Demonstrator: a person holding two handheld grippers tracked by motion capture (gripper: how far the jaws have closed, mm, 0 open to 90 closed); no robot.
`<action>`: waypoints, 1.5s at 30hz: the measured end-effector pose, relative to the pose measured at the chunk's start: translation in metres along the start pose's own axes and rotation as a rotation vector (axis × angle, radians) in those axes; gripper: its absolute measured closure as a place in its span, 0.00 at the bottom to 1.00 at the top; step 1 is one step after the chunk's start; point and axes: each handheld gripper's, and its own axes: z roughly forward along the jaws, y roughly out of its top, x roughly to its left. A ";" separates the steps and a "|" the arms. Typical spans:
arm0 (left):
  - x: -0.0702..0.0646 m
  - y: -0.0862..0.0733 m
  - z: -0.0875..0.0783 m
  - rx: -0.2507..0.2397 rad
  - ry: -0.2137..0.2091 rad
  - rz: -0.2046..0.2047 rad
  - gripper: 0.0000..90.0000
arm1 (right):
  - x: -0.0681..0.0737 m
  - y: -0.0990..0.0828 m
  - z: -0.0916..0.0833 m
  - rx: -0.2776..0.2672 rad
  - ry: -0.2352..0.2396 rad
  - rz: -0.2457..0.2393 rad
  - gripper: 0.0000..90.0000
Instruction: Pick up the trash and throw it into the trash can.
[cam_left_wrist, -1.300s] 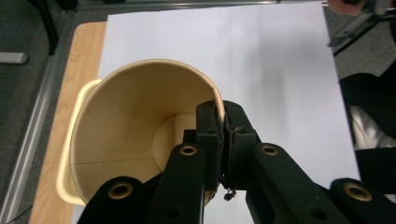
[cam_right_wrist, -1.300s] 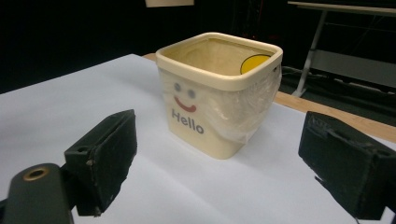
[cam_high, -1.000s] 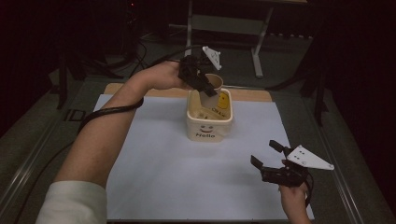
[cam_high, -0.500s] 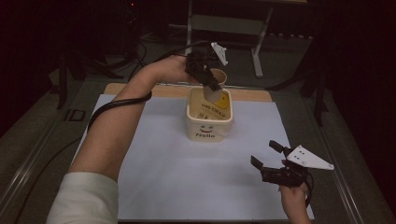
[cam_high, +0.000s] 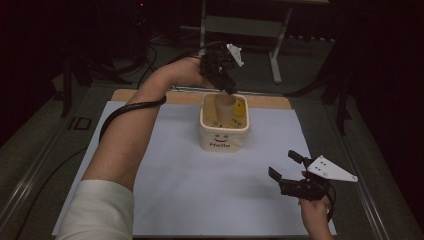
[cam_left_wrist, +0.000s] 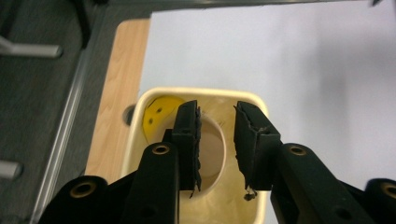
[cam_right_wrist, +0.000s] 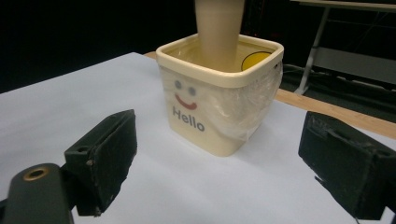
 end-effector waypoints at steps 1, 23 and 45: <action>0.000 -0.001 0.000 0.006 0.004 -0.003 0.75 | 0.000 0.000 0.000 0.000 0.000 0.000 0.13; -0.029 -0.022 -0.024 -0.041 0.011 -0.077 0.31 | 0.001 0.002 0.004 0.001 0.010 0.004 0.13; -0.074 -0.077 -0.047 -0.113 0.017 -0.141 0.17 | 0.006 0.005 0.008 0.004 0.028 -0.011 0.13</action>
